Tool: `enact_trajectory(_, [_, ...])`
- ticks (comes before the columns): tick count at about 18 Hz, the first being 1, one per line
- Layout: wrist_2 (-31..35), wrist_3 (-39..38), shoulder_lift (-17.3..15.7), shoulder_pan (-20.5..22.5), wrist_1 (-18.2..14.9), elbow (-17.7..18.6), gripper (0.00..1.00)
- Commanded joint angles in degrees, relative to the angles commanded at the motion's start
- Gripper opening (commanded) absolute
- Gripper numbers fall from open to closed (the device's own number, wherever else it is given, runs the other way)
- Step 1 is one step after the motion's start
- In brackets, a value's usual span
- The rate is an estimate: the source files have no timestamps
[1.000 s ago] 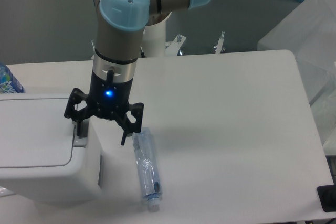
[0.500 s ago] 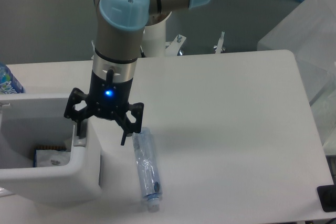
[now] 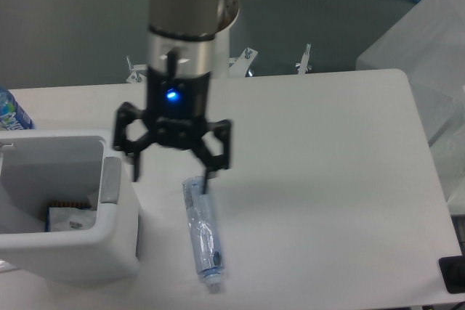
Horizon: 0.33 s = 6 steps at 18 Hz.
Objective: Open the trash can
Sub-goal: 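Lift the gripper up and away from the opened trash can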
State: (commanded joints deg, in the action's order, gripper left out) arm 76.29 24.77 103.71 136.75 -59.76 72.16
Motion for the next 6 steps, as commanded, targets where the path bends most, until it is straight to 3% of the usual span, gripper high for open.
enact_trajectory(6, [0.2,3.4,0.1,2.0,0.0,0.2,1.00])
